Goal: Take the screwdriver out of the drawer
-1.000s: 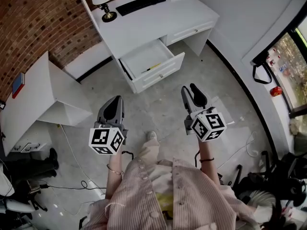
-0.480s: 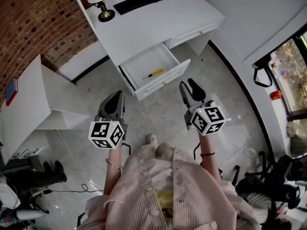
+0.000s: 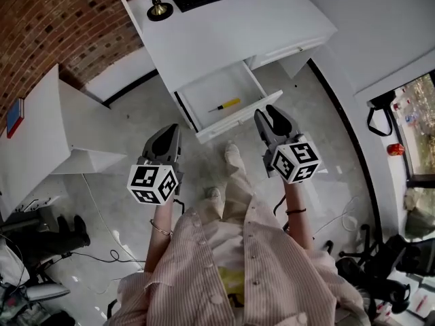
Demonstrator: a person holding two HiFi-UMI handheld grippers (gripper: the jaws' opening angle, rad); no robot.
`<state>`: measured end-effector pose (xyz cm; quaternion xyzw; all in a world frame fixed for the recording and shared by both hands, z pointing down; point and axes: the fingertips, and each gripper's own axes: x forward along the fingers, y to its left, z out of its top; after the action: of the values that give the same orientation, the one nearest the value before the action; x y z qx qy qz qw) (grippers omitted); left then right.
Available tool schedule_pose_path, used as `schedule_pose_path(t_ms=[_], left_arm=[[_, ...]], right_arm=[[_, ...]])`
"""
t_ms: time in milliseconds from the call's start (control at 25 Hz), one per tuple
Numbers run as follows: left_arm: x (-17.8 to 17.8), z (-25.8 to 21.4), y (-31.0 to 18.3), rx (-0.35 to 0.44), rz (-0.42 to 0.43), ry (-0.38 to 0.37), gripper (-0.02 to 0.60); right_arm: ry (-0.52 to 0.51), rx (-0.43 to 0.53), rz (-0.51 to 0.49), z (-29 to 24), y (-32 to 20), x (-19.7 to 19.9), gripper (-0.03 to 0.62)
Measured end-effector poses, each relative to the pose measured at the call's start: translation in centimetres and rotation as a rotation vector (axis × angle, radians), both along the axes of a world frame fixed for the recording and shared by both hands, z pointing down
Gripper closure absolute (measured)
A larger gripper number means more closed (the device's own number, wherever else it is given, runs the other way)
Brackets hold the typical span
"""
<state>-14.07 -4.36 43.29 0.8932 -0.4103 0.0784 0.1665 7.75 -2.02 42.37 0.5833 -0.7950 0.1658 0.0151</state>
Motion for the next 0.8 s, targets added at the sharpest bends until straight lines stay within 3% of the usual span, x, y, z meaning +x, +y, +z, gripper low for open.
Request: schedule_pose_path(t_ms=[480, 800], left_arm=[[4.4, 5.7, -9.2, -0.153, -0.077, -0.025, 0.581], [7.2, 9.8, -13.9, -0.274, -0.126, -0.050, 0.581]], right_arm=[[0.104, -0.172, -0.288, 6.5, -12.6, 1.1, 0.468], [0.232, -0.333, -0.591, 12.5, -17.7, -0.2, 0.468]])
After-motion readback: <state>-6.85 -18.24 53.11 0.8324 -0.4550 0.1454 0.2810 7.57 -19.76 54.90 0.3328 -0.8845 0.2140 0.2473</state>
